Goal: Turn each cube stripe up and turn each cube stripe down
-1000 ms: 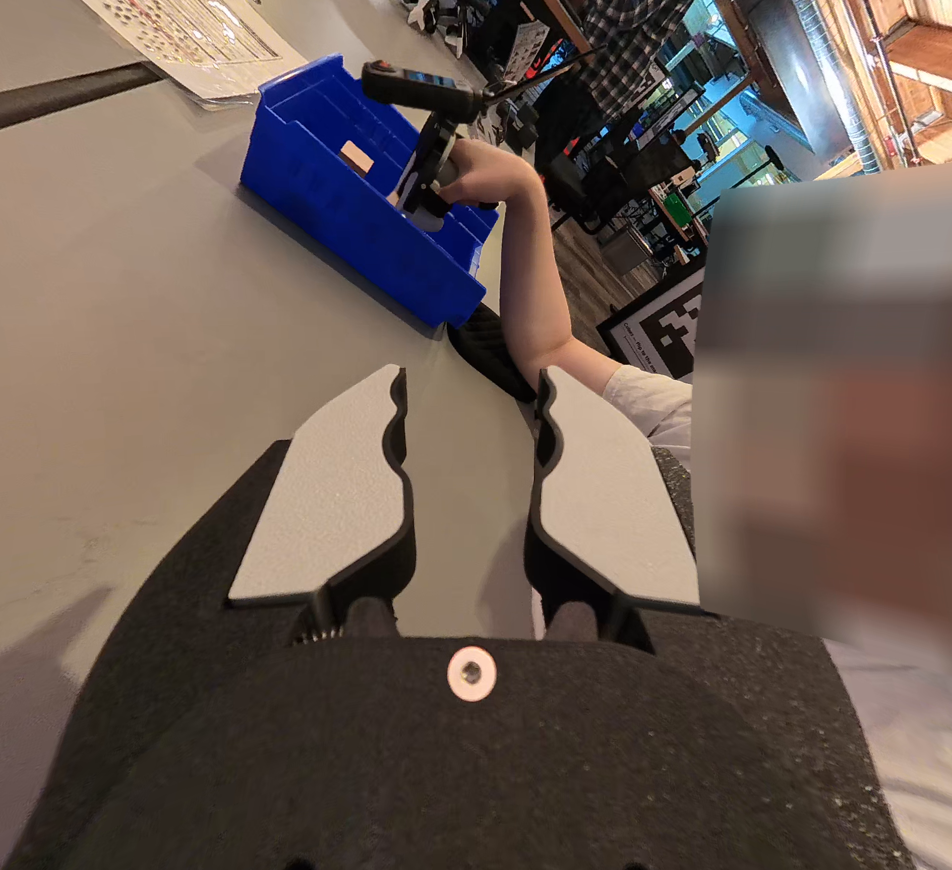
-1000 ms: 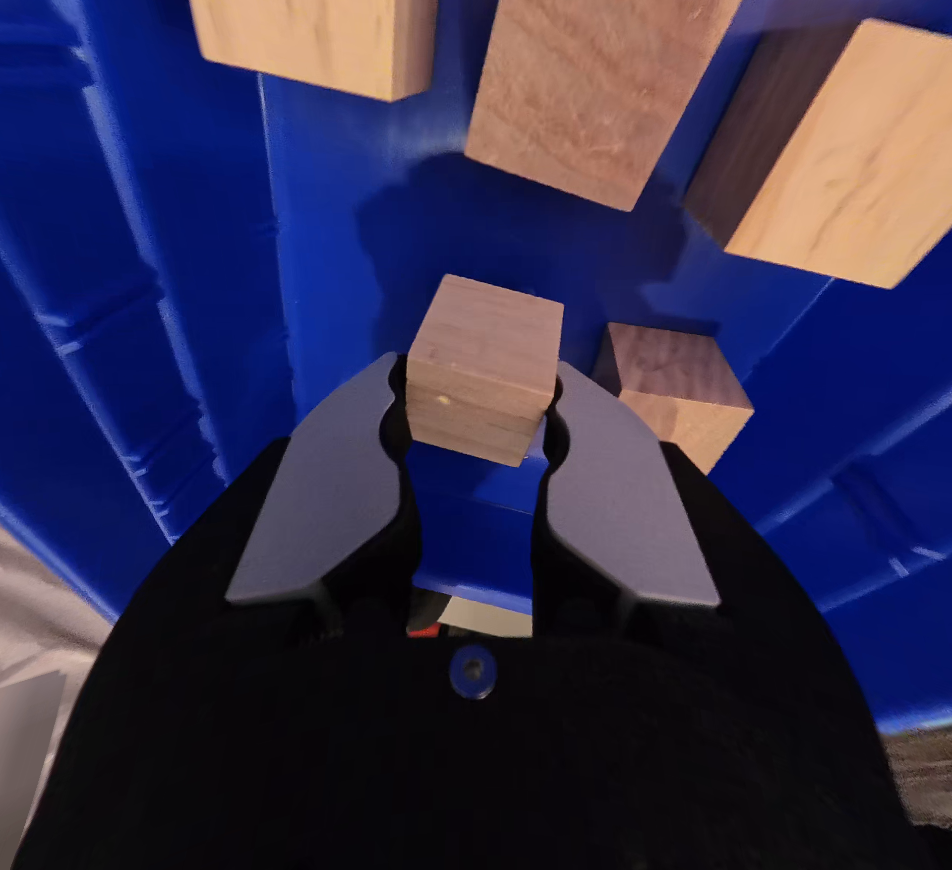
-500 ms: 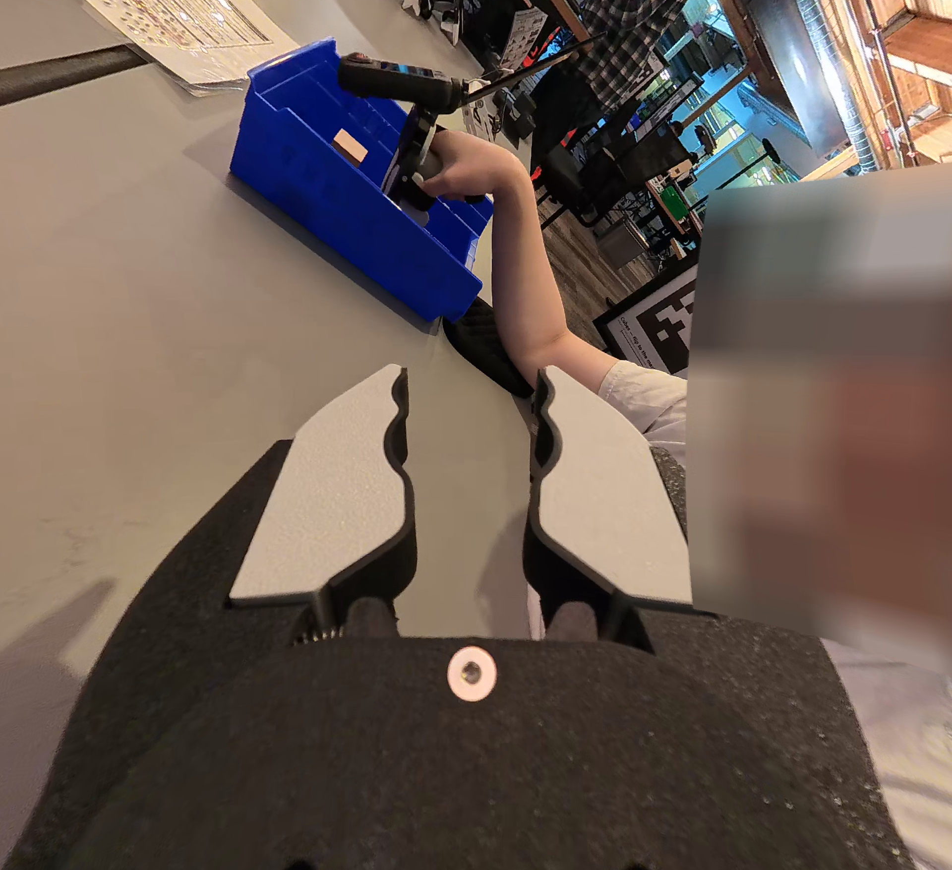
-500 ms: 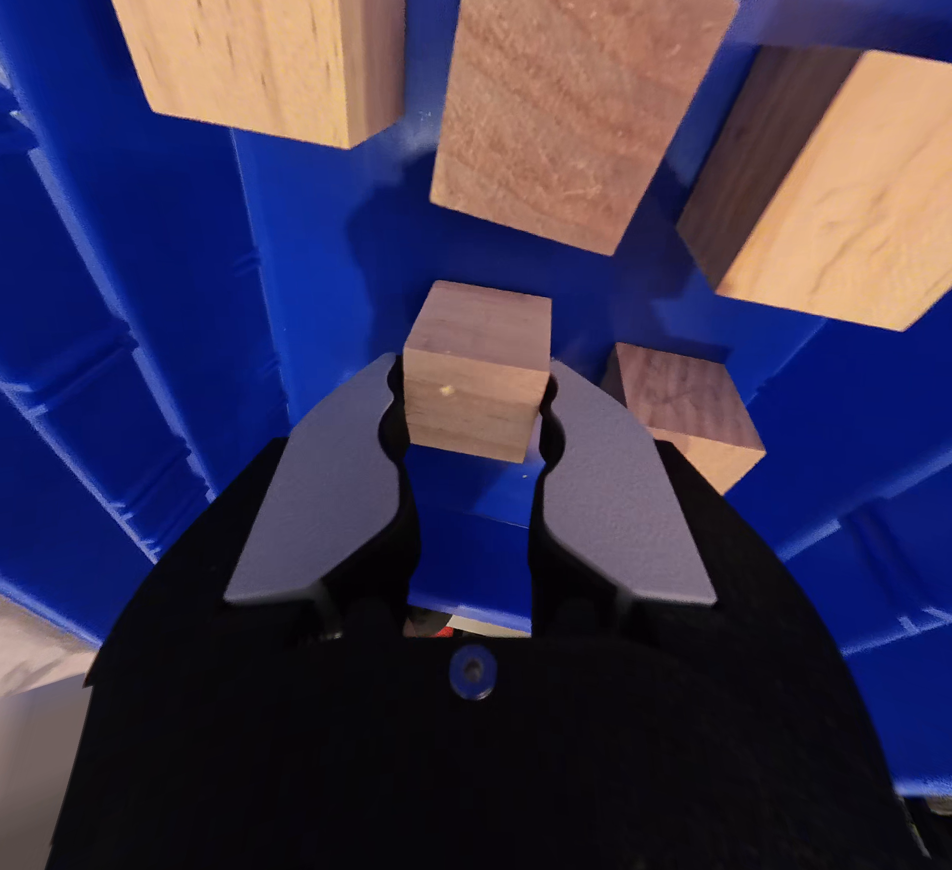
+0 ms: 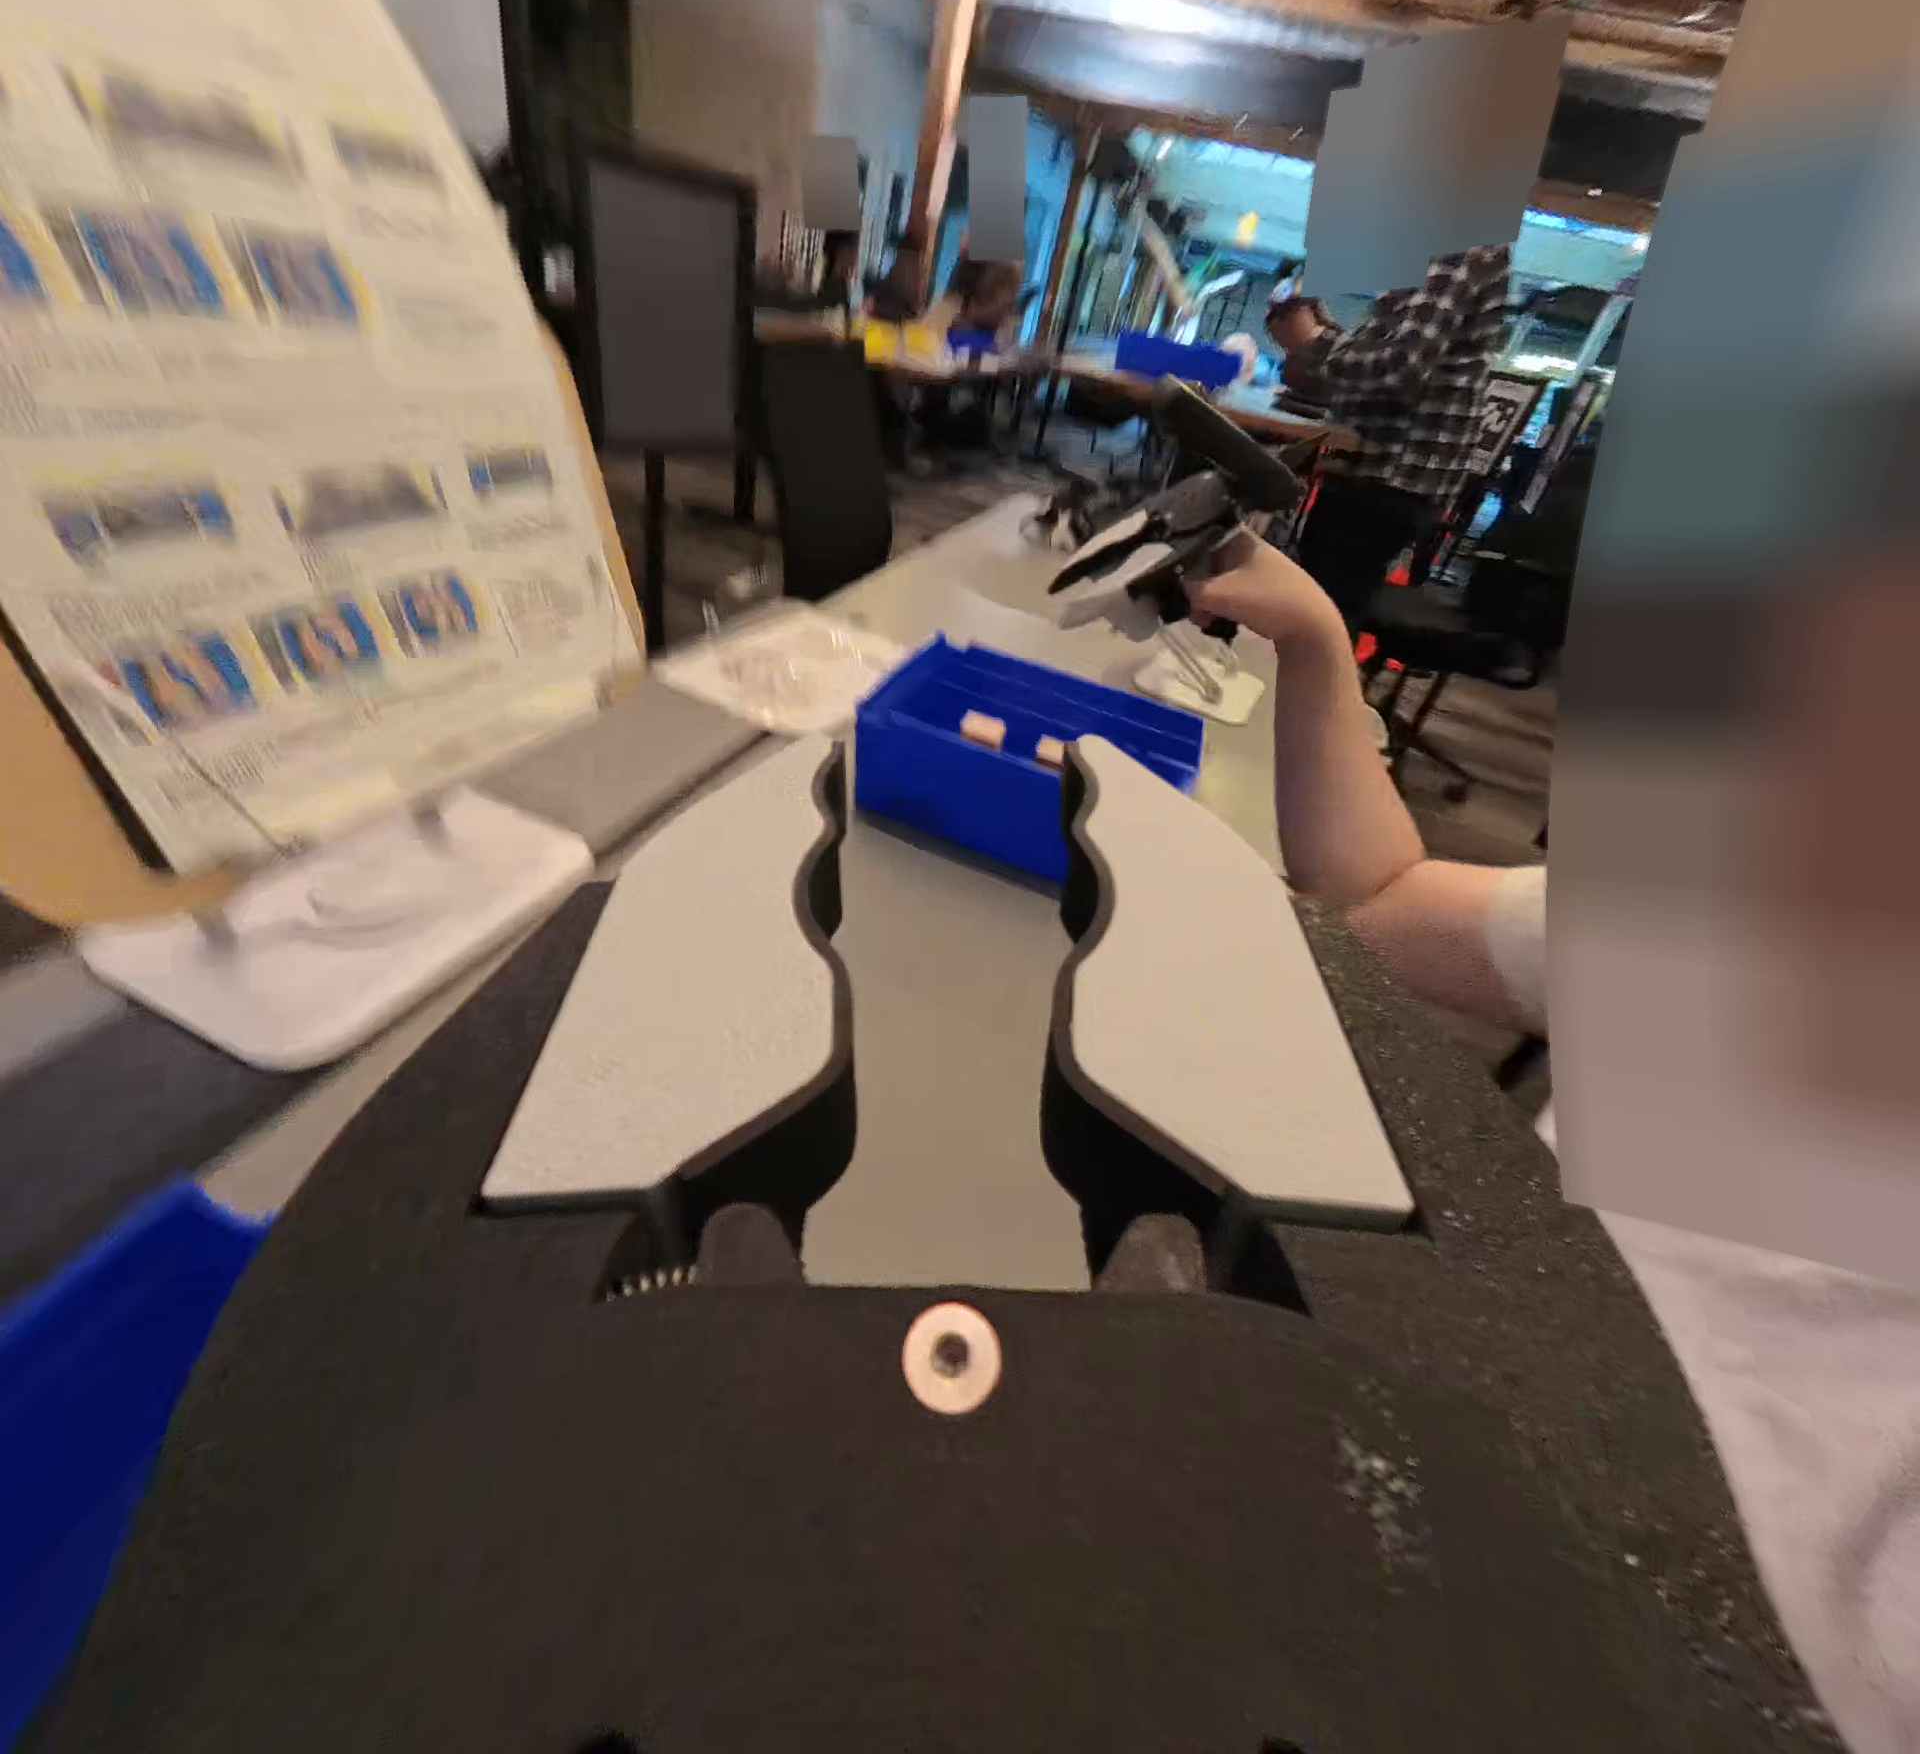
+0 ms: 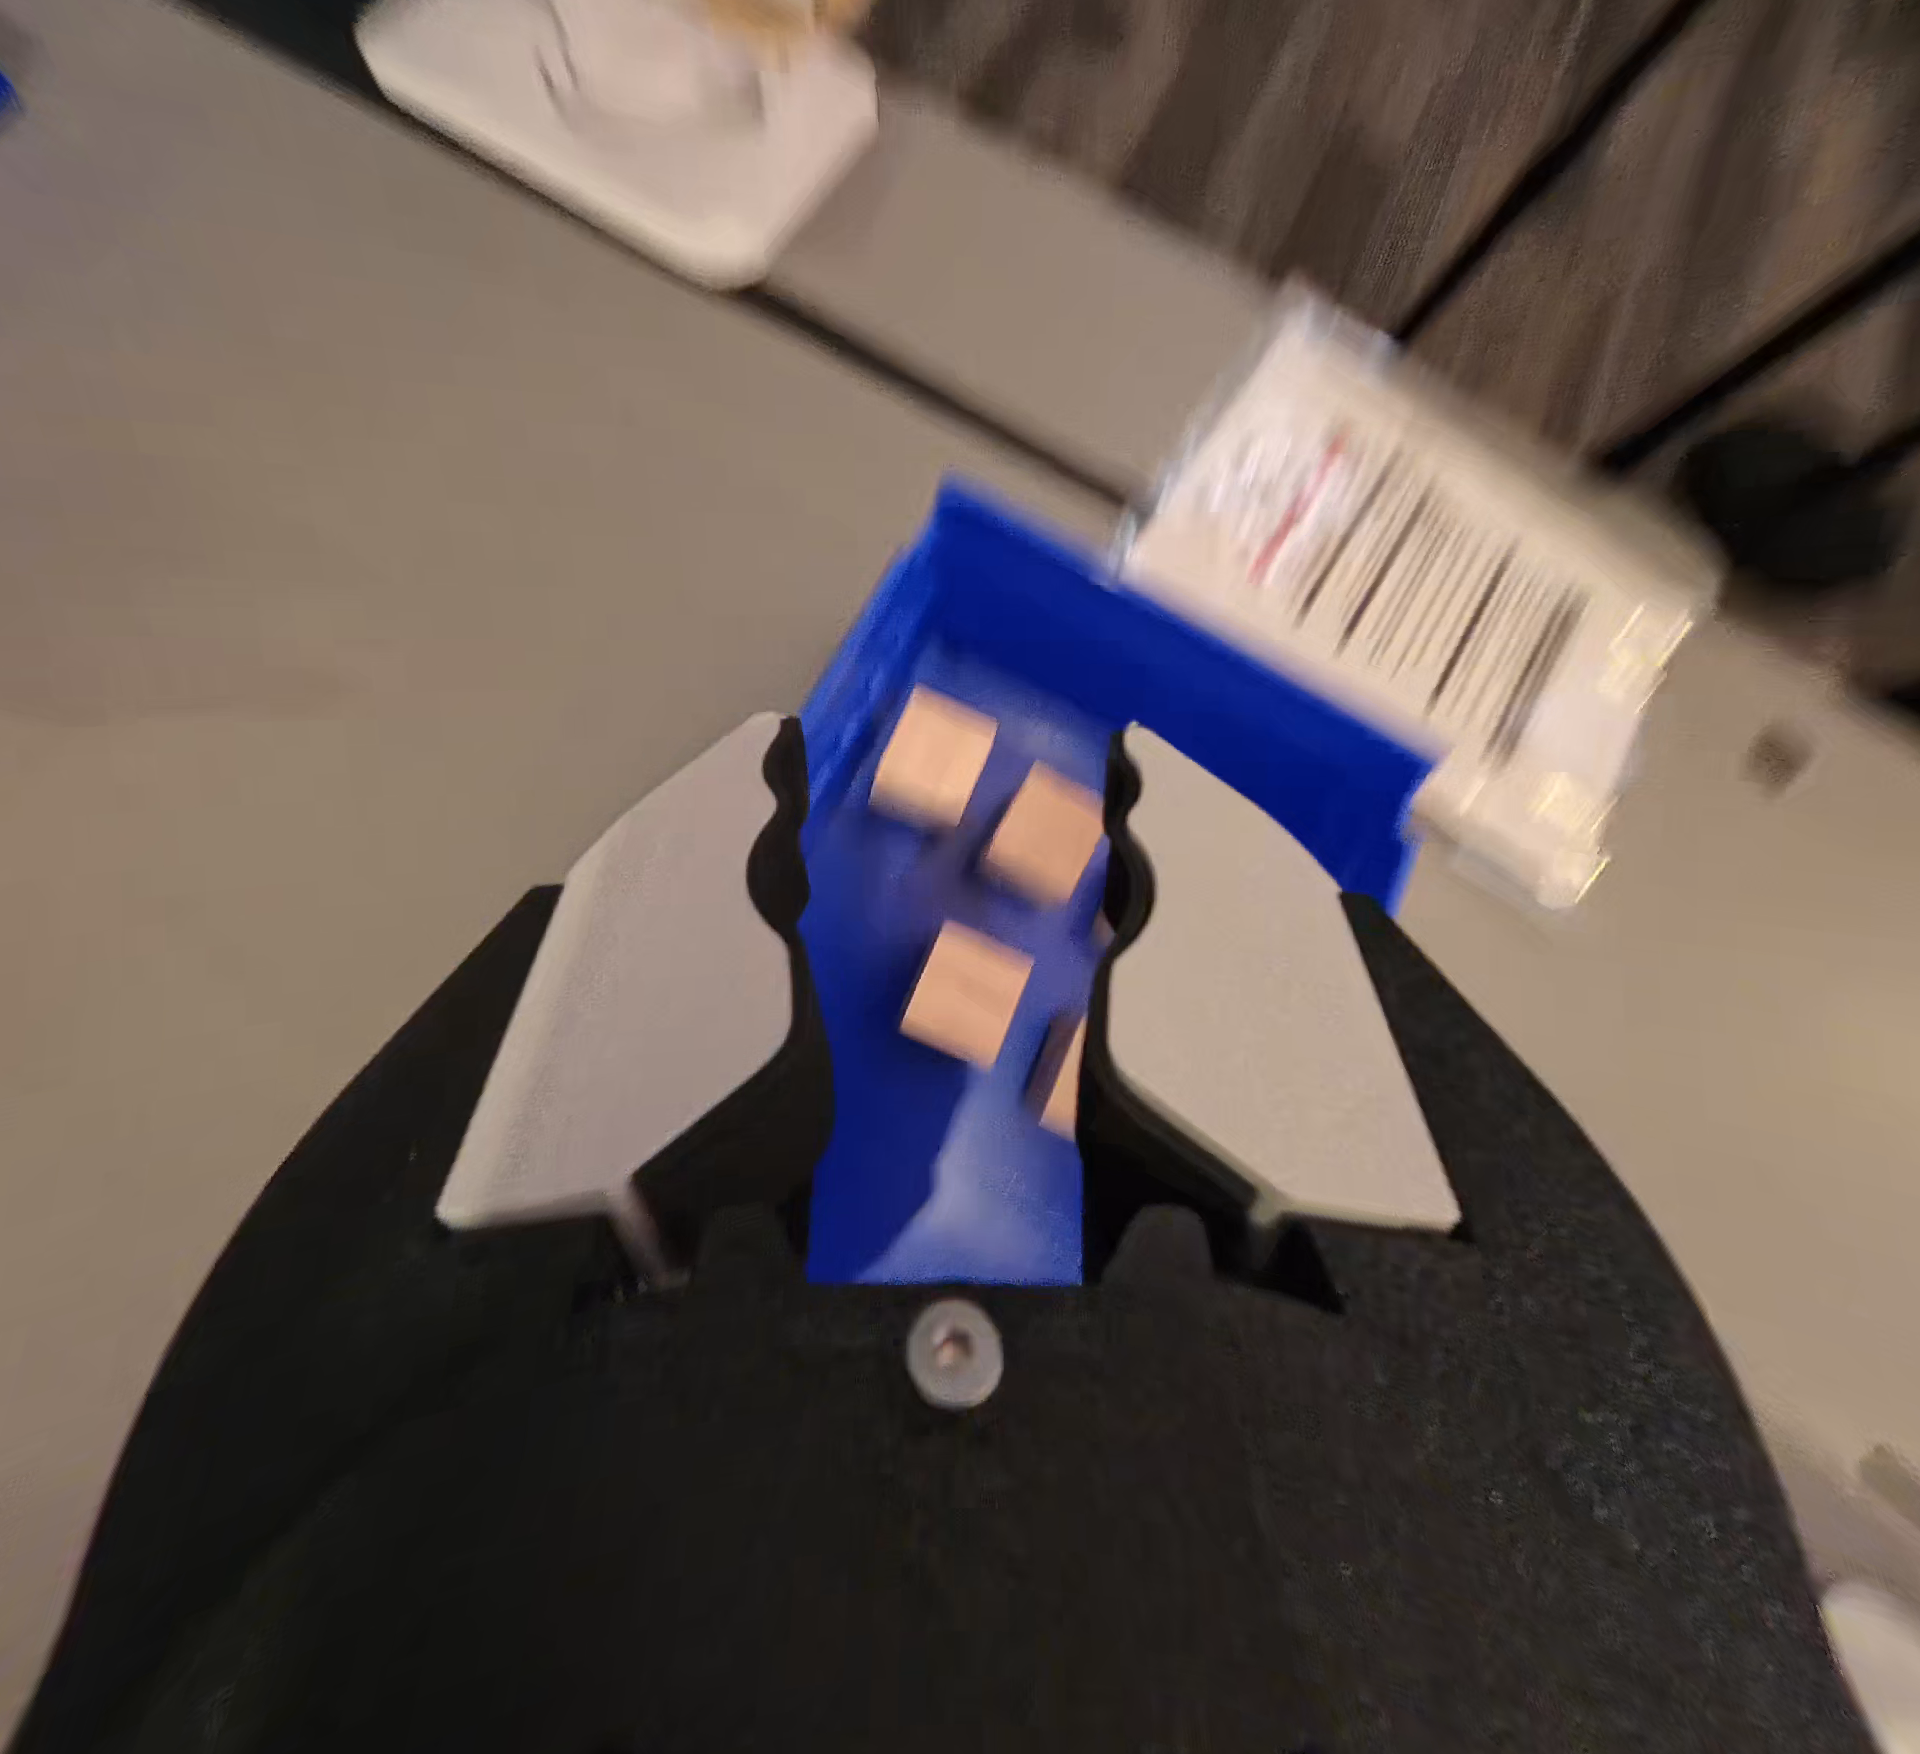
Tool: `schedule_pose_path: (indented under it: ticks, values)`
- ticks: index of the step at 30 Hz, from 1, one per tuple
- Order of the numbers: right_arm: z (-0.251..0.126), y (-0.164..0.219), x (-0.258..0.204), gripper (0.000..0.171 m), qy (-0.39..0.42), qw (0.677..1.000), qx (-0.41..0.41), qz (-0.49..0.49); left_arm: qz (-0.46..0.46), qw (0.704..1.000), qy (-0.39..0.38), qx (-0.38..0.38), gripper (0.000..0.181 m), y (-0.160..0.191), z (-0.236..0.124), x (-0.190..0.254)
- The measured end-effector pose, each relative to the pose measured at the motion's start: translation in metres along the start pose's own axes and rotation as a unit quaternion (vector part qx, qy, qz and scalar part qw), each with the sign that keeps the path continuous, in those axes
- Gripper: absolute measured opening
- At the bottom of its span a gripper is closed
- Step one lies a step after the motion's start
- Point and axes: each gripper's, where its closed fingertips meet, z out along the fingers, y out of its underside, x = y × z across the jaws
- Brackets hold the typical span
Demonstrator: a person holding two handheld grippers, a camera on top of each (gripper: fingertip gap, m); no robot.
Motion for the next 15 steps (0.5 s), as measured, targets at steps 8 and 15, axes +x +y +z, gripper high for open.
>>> schedule_pose_path:
  ticks: [8,15]
  values:
    - [-0.042,-0.064,-0.026,0.051,0.11,0.947,0.228,-0.196,0.036,0.908,-0.387,-0.152,0.019,0.066,-0.106,-0.132]
    - [-0.015,-0.052,-0.027,0.055,0.086,0.964,0.172,-0.182,-0.083,0.797,-0.502,-0.324,0.026,0.16,-0.137,-0.209]
